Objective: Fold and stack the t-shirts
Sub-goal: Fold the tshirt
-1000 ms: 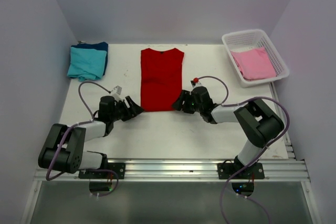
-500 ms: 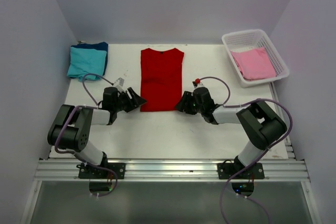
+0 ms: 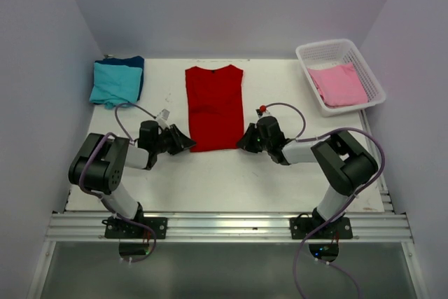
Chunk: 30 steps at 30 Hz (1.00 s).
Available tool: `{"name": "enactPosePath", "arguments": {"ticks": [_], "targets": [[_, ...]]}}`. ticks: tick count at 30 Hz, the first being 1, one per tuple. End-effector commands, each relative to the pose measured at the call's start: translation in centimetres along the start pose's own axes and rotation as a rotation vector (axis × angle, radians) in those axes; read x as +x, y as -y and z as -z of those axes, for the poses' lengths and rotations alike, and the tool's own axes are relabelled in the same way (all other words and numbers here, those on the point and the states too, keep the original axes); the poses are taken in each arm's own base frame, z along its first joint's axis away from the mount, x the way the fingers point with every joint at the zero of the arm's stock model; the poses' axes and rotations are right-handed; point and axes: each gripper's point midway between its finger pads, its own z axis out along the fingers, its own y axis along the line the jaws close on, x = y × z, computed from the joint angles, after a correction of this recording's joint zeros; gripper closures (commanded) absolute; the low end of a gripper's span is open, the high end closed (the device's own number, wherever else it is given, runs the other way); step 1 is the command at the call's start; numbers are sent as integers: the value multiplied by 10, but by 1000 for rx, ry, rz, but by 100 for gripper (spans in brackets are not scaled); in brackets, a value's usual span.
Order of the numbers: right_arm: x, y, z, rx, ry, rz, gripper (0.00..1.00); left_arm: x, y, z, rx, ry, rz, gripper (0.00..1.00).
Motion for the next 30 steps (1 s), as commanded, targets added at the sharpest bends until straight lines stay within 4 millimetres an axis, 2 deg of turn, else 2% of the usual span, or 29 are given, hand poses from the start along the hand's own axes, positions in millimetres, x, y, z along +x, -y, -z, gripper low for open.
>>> {"name": "enactPosePath", "arguments": {"ticks": [1, 2, 4, 7, 11, 12, 15, 16, 17, 20, 22, 23, 24, 25, 26, 28, 29, 30], "targets": [[6, 10, -3, 30, -19, 5, 92, 51, -30, 9, -85, -145, 84, 75], [5, 9, -2, 27, -15, 6, 100, 51, -28, 8, -76, -148, 85, 82], [5, 8, -1, 22, -16, 9, 100, 51, -25, 8, -60, -146, 85, 93], [6, 9, 4, 19, -13, 19, 100, 52, -24, 9, -51, -145, 83, 100], [8, 4, 17, -3, -6, 32, 100, 54, -16, 14, -12, -148, 70, 100], [6, -4, 23, -25, 7, 54, 100, 54, -13, 15, 1, -147, 65, 100], [16, -7, 39, -17, -4, 110, 100, 55, -2, 27, 25, -142, 28, 100], [9, -18, 50, -47, 26, 124, 100, 51, 8, 33, 46, -124, -5, 100], [16, -15, 57, -36, 10, 136, 100, 52, 12, 36, 51, -125, -29, 100], [16, -24, 81, -61, 33, 169, 100, 57, 22, 53, 50, -139, -43, 100], [18, -31, 98, -80, 39, 188, 100, 53, 38, 63, 82, -114, -79, 100], [21, -33, 103, -92, 35, 203, 100, 60, 37, 69, 67, -135, -65, 100], [25, -37, 108, -105, 27, 219, 100, 56, 50, 77, 99, -109, -92, 100], [31, -36, 114, -98, 8, 226, 100, 56, 57, 82, 112, -106, -97, 100], [29, -44, 124, -128, 26, 235, 100, 62, 57, 88, 95, -126, -78, 100], [34, -50, 136, -143, 28, 250, 100, 52, 81, 104, 143, -67, -135, 100], [33, -53, 147, -155, 40, 257, 100, 60, 74, 110, 95, -91, -108, 100], [34, -54, 151, -158, 41, 258, 100, 54, 84, 118, 113, -48, -133, 100]]}}
